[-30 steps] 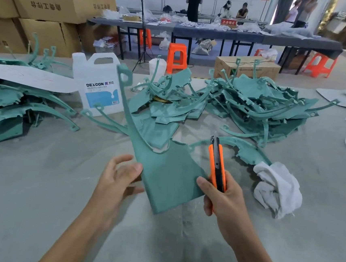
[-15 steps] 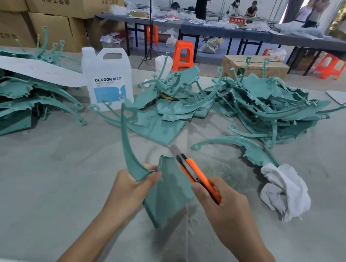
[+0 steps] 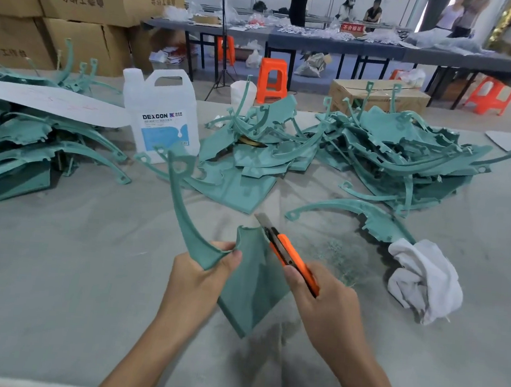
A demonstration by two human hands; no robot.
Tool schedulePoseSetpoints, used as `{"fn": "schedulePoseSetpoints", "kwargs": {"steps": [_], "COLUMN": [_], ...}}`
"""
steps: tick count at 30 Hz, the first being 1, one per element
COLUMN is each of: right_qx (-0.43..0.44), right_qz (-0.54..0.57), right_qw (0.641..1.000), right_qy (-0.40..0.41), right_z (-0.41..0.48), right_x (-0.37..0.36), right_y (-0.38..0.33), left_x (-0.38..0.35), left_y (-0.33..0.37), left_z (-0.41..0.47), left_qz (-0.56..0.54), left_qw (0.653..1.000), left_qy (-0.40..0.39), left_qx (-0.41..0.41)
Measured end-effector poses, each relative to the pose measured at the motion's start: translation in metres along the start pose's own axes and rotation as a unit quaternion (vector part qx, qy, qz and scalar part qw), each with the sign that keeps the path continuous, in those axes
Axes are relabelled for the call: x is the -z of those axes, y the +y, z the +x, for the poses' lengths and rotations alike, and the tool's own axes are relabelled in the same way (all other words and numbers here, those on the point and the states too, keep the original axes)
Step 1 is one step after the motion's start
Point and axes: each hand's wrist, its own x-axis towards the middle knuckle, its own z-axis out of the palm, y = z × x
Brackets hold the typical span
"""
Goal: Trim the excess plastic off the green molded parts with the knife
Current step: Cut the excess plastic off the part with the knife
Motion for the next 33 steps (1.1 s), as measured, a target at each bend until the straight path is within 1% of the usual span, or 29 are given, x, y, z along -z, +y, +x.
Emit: {"fn": "schedulePoseSetpoints", "kwargs": {"steps": [2, 5, 9, 14, 20, 24, 29, 31, 33], "right_qx": [-0.006, 0.019, 0.004, 0.011, -0.003, 0.004, 0.011, 0.014, 0.020], "right_qz": [0.003, 0.017, 0.031, 0.034, 0.009, 0.025, 0.015, 0.016, 0.022], "right_qw": [1.000, 1.000, 0.999, 0.999, 1.000, 0.999, 1.000, 1.000, 0.999], "right_qy": [0.010, -0.004, -0.012, -0.031, -0.023, -0.026, -0.019, -0.012, -0.017], "right_z": [0.002, -0.008, -0.009, -0.018, -0.015, -0.018, -0.013, -0.014, -0.015], "right_x": [0.003, 0.001, 0.002, -0.007, -0.012, -0.014, -0.007, -0.008, -0.010], "right_y": [0.001, -0.006, -0.011, -0.022, -0.023, -0.025, -0.019, -0.019, -0.019], "left_x": [0.000, 0.002, 0.000, -0.008, -0.013, -0.014, -0.013, -0.012, -0.011], "left_y": [-0.001, -0.003, -0.007, -0.007, -0.006, -0.005, -0.004, -0.004, 0.001], "left_z": [0.000, 0.003, 0.001, -0.001, -0.007, -0.006, -0.007, -0.006, -0.004], "left_qz": [-0.007, 0.004, 0.055, 0.100, 0.161, 0.166, 0.193, 0.178, 0.136], "left_qw": [1.000, 1.000, 0.998, 0.993, 0.984, 0.982, 0.977, 0.981, 0.990], "left_qy": [0.002, 0.008, 0.021, 0.045, 0.041, 0.057, 0.046, 0.034, 0.017], "left_qx": [0.004, -0.004, -0.009, -0.032, -0.063, -0.066, -0.080, -0.069, -0.044]}}
